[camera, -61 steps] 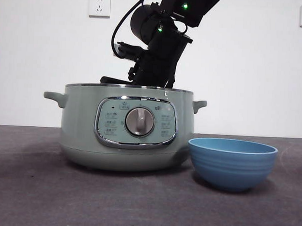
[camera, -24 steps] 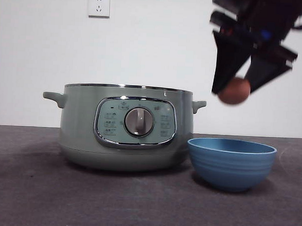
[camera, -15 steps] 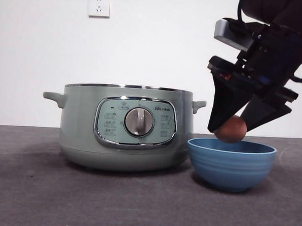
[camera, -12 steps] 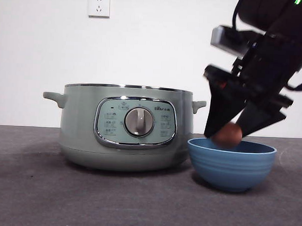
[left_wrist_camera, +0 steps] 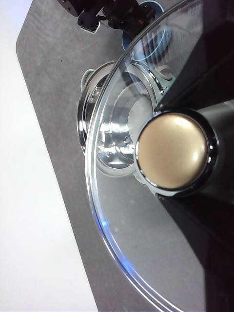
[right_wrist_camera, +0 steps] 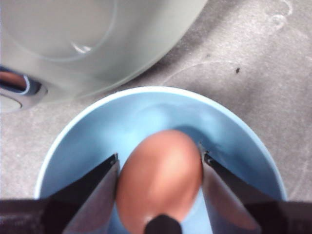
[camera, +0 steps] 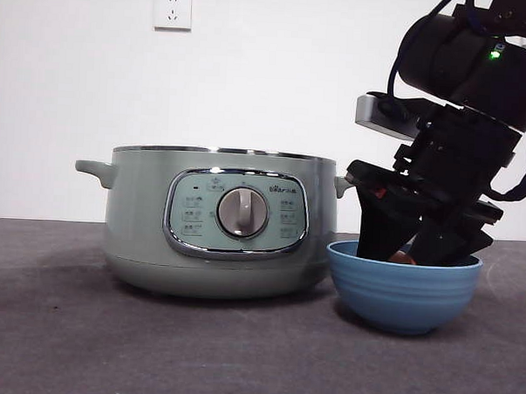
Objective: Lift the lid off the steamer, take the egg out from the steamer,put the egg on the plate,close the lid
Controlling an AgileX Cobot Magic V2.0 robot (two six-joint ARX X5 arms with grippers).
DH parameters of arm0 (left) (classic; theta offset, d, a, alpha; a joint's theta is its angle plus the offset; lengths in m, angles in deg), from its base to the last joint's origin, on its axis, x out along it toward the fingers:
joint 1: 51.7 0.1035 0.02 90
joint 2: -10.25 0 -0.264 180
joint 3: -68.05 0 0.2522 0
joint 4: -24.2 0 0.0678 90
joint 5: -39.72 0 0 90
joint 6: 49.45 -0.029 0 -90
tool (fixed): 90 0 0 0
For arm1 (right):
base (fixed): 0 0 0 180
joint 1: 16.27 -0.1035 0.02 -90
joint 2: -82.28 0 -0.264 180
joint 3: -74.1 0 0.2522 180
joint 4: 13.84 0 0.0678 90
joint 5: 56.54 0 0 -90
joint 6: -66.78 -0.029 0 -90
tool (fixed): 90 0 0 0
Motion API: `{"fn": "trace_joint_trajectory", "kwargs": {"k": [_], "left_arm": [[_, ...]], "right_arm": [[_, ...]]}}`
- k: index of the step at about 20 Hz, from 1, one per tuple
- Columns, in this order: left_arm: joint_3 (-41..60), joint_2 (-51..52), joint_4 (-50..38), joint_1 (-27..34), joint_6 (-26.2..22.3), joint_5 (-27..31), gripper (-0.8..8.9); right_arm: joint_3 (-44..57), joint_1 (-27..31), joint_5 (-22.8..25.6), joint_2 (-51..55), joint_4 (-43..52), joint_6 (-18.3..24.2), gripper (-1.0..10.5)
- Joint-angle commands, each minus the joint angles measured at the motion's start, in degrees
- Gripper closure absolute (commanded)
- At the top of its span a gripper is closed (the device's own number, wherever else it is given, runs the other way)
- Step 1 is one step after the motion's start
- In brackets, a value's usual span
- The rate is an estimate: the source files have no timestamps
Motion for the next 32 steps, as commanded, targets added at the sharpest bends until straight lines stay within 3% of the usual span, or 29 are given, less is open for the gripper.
{"fn": "trace_joint_trajectory", "kwargs": {"k": [1, 8, 12, 14, 19, 23, 32], "left_arm": [[-0.4, 0.6, -2.9, -0.1, -0.5, 0.0, 8.22], [-0.4, 0.6, -2.8, -0.1, -0.5, 0.0, 8.22], [-0.4, 0.6, -2.9, -0.1, -0.5, 0.0, 8.22], [-0.4, 0.6, -2.9, -0.1, -0.5, 0.0, 8.22], [-0.4, 0.1, -3.1, -0.1, -0.5, 0.0, 8.22], [-0.4, -2.6, -5.7, -0.1, -0.5, -2.6, 8.22], [-0.4, -21.1, -24.7, -0.2, -0.8, -13.0, 8.22]], "right_arm": [[0.4, -0.1, -0.1, -0.8, 0.0, 0.2, 9.6], [0.4, -1.3, -0.1, -2.6, -0.1, 0.2, 9.3], [0.3, -1.6, -0.1, -2.3, 0.0, 0.2, 5.4], [0.2, -1.6, -0.1, -1.1, 0.0, 0.2, 5.0], [0.0, -1.6, -0.1, 4.3, -0.1, 0.2, 5.0], [-0.1, -1.6, 0.0, 15.5, -1.5, 0.1, 5.0], [-0.1, -1.6, 0.3, 44.5, -10.6, -3.8, 5.0]]}}
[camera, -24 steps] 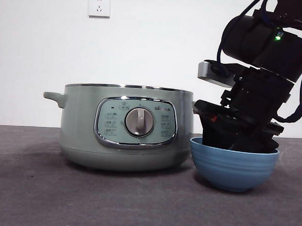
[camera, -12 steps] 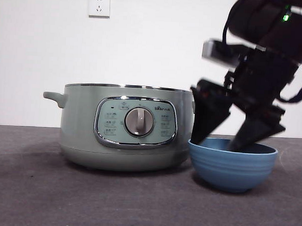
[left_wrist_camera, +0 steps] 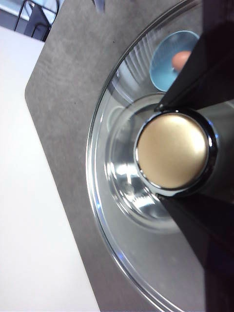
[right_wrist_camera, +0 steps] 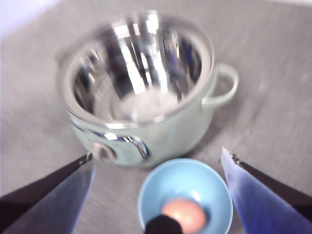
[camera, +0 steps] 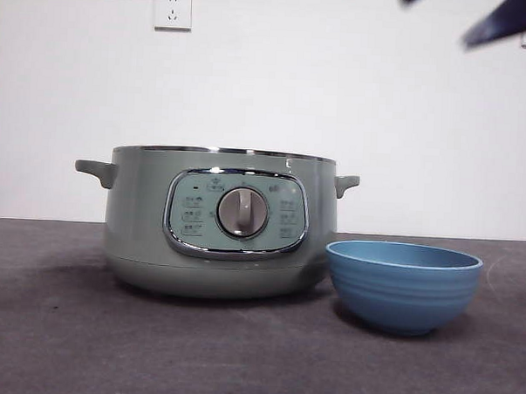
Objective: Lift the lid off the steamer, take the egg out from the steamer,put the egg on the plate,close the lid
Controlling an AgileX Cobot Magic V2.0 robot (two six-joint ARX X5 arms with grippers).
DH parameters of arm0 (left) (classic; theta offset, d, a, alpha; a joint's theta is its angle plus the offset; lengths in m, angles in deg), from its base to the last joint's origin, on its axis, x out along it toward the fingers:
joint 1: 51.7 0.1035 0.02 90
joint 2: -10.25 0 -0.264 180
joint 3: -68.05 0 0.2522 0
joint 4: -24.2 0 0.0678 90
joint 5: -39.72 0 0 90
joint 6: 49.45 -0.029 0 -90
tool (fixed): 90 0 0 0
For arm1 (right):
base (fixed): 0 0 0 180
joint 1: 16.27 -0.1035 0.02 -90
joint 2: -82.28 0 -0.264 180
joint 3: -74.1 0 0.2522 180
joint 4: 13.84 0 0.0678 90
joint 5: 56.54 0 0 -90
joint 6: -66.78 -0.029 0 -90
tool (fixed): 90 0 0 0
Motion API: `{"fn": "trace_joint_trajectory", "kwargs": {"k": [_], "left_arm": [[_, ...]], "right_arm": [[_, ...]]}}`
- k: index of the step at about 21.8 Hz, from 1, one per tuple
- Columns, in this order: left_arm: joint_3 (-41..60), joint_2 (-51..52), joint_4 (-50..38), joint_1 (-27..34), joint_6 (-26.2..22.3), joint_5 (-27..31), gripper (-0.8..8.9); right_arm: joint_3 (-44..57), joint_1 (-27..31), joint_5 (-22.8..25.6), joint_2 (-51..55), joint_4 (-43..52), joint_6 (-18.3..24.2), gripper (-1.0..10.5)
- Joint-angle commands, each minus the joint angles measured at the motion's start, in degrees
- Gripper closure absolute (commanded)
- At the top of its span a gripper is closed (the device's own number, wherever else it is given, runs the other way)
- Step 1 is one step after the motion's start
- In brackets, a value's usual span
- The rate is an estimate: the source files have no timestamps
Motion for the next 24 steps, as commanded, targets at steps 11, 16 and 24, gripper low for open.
{"fn": "trace_joint_trajectory", "kwargs": {"k": [11, 16, 24], "left_arm": [[-0.4, -24.7, -27.3, -0.2, -0.7, -1.9, 8.22], [-0.4, -28.4, -30.5, -0.2, -0.7, -1.7, 8.22], [-0.4, -32.2, -33.2, -0.2, -2.1, -1.6, 8.22]], "right_arm": [[-0.1, -0.1, 0.2, 15.3, -4.2, -5.6, 5.0], [-0.1, -0.1, 0.1, 15.3, -4.4, -6.4, 5.0], [-0.1, -0.1, 0.1, 15.3, -4.5, -6.5, 5.0]]}}
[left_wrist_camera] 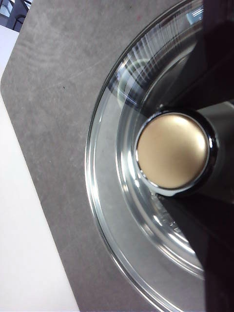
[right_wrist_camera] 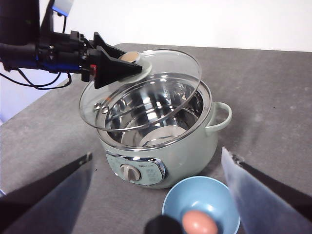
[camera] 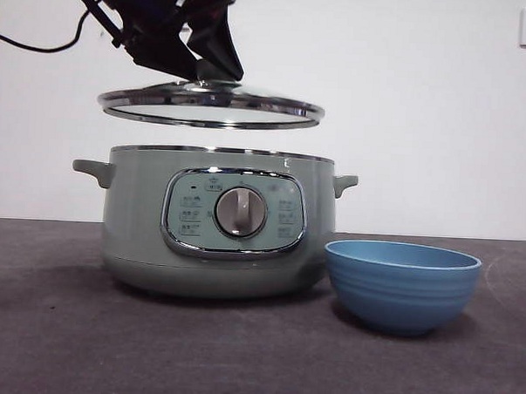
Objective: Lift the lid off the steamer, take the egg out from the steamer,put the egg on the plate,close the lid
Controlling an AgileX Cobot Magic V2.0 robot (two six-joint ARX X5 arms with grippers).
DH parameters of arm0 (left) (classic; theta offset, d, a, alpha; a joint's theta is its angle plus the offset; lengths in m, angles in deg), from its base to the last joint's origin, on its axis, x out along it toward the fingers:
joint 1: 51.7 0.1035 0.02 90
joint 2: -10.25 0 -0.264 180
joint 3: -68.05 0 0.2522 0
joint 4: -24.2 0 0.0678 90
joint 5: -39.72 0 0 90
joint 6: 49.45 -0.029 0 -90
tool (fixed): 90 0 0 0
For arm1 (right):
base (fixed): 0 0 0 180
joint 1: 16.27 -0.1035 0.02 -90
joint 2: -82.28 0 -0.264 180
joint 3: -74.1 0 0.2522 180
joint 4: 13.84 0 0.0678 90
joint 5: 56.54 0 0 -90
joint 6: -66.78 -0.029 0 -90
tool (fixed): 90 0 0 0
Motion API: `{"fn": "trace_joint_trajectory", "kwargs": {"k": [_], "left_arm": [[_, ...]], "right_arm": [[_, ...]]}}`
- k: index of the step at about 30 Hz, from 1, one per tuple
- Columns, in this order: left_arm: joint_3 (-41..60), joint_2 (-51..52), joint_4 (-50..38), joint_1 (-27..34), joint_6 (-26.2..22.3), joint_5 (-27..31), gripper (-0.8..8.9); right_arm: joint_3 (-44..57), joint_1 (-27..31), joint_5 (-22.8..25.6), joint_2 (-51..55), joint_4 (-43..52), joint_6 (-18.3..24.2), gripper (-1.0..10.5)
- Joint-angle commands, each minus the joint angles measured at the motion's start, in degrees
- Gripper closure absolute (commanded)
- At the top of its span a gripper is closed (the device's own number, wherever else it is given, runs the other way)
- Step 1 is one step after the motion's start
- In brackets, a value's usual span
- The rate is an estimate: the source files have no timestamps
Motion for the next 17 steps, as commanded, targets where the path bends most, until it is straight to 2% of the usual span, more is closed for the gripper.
{"fn": "trace_joint_trajectory", "kwargs": {"k": [1, 17], "left_arm": [[-0.5, -0.4, -4.1, -0.2, -1.1, -0.1, 8.22], [-0.5, -5.8, -3.6, -1.6, -0.7, 0.2, 8.22]], "right_arm": [[-0.1, -0.1, 0.1, 0.1, 0.1, -0.5, 5.0], [-0.1, -0.1, 0.1, 0.0, -0.7, -0.7, 5.0]]}}
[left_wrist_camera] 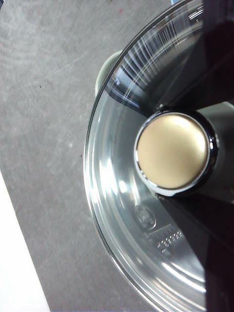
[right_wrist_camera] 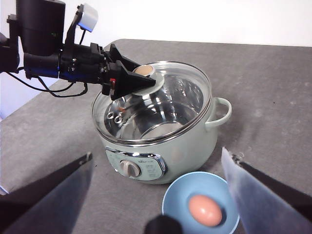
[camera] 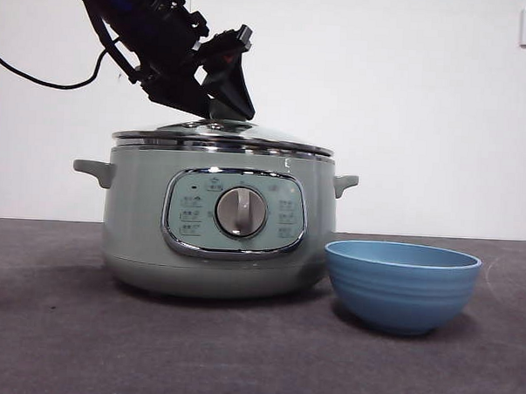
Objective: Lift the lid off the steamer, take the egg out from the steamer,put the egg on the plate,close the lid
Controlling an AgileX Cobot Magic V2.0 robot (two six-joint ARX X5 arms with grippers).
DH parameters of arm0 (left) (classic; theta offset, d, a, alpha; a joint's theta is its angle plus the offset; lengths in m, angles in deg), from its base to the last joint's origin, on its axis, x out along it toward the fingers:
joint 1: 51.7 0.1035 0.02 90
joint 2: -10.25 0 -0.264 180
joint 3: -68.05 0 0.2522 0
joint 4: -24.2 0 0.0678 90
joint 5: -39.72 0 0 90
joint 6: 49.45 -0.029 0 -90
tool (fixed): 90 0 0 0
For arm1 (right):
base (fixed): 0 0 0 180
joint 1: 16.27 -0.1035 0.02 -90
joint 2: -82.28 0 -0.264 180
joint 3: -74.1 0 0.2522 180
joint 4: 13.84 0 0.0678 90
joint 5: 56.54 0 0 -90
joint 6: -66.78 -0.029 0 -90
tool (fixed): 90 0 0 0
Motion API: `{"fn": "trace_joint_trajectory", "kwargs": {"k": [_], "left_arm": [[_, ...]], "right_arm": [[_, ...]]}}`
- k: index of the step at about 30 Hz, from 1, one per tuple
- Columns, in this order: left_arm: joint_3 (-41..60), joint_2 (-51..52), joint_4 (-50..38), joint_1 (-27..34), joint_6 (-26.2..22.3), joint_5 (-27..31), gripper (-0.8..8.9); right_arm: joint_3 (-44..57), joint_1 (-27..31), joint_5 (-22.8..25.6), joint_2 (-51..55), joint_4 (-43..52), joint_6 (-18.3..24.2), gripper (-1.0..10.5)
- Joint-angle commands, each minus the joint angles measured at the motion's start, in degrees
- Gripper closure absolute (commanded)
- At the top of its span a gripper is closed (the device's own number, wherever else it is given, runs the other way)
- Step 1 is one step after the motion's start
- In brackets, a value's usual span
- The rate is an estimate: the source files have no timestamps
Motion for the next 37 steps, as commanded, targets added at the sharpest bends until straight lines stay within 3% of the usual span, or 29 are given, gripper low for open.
{"fn": "trace_joint_trajectory", "kwargs": {"k": [1, 19, 24, 26, 37], "left_arm": [[-0.5, -0.3, -2.0, -0.5, -0.4, 0.1, 8.22], [-0.5, -0.7, 3.4, -0.5, -0.4, 0.1, 7.96], [-0.5, -0.7, 4.3, -0.5, -0.4, 0.1, 4.4], [-0.5, -0.7, 4.3, -0.5, -0.4, 0.1, 3.67], [-0.5, 2.3, 4.3, -0.3, -0.4, 0.2, 3.69]], "right_arm": [[-0.1, -0.1, 0.2, 0.0, 0.2, -0.6, 5.0], [-0.1, -0.1, 0.1, 0.0, -1.0, -0.6, 5.0], [-0.1, -0.1, 0.0, 0.0, -1.1, -0.6, 5.0], [-0.1, -0.1, -0.1, 0.0, -1.1, -0.6, 5.0], [-0.1, -0.1, -0.1, 0.0, -2.5, -0.5, 5.0]]}}
